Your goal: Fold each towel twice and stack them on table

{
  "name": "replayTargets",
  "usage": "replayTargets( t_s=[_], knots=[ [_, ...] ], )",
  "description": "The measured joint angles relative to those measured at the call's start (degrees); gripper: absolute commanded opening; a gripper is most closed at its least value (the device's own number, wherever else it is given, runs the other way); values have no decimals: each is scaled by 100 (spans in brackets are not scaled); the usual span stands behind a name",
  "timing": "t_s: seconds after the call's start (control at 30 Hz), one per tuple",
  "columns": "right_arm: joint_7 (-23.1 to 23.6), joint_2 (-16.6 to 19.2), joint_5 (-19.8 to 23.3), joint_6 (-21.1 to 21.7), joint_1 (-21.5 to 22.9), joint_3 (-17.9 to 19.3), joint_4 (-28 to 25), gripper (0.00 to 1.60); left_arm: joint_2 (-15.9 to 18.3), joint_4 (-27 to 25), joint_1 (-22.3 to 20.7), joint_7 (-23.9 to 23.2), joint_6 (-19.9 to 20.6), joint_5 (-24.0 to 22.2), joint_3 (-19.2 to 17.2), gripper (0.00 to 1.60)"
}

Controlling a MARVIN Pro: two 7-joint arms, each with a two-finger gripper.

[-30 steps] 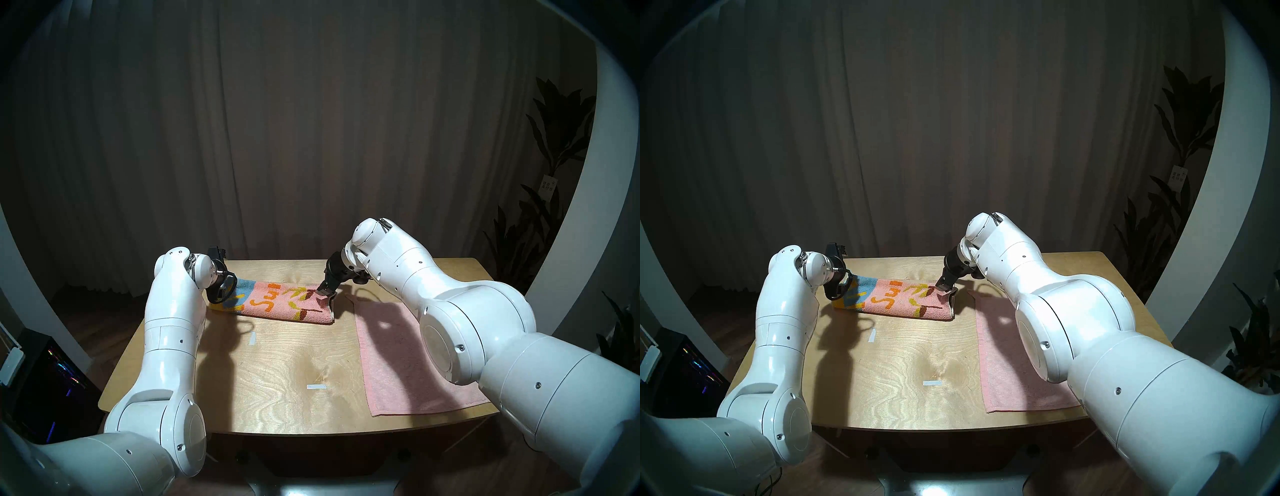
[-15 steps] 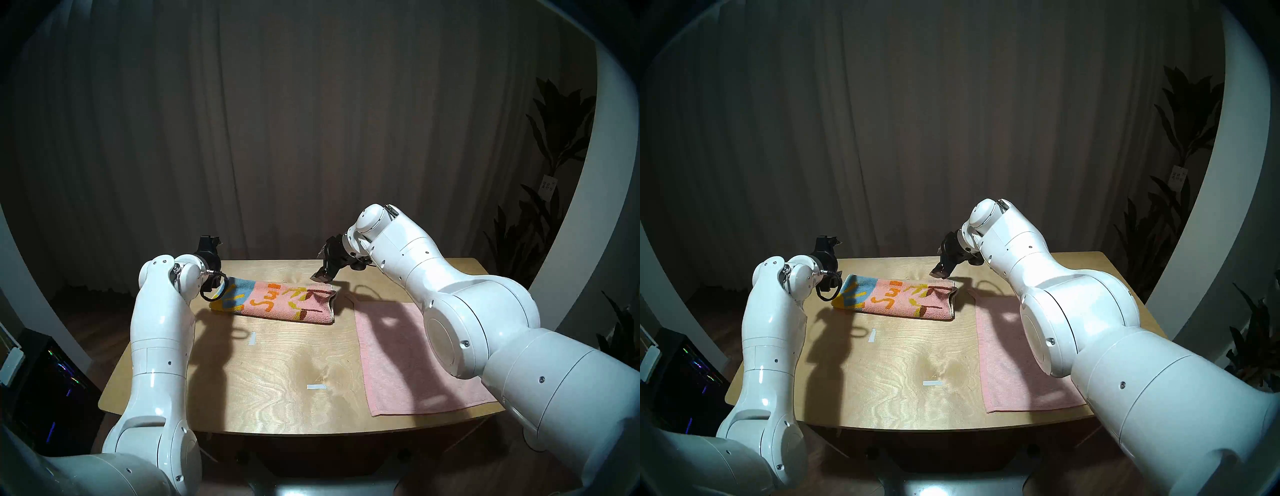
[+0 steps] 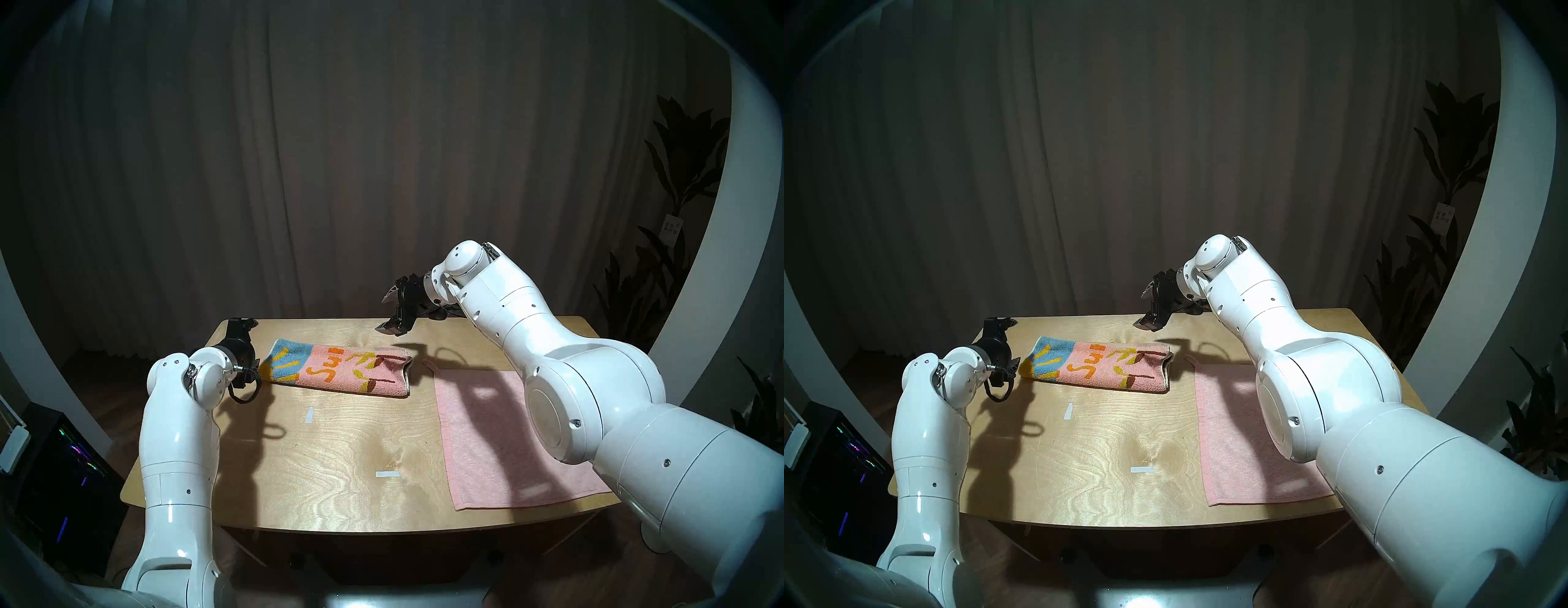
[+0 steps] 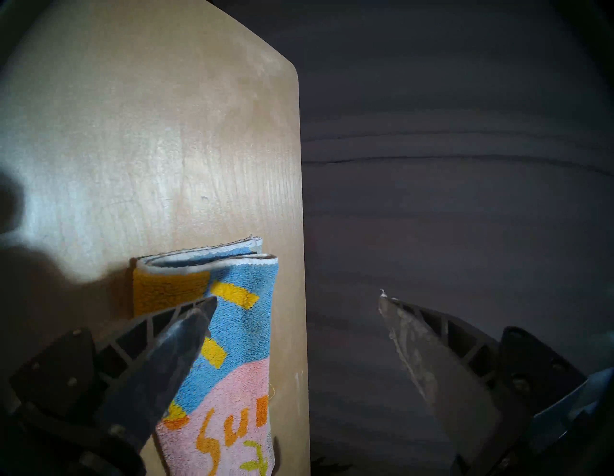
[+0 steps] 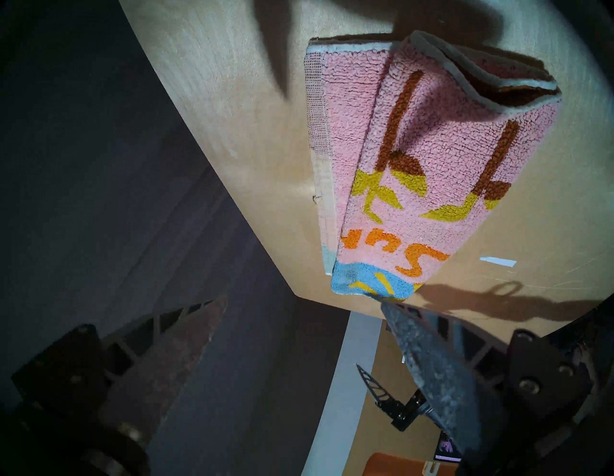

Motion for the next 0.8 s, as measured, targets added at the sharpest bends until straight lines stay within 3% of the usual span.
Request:
replayTargets(
  t_s=[0.47,0.8],
  knots=[
    [-255,185,54,553,-437,33,-294,160,-48,-520,704,-307,510,-417,-243,160],
    [-406,444,287,1042,-665,343,-838,160,-150,-836,1231,-499,965,-715,-371,160]
  ],
)
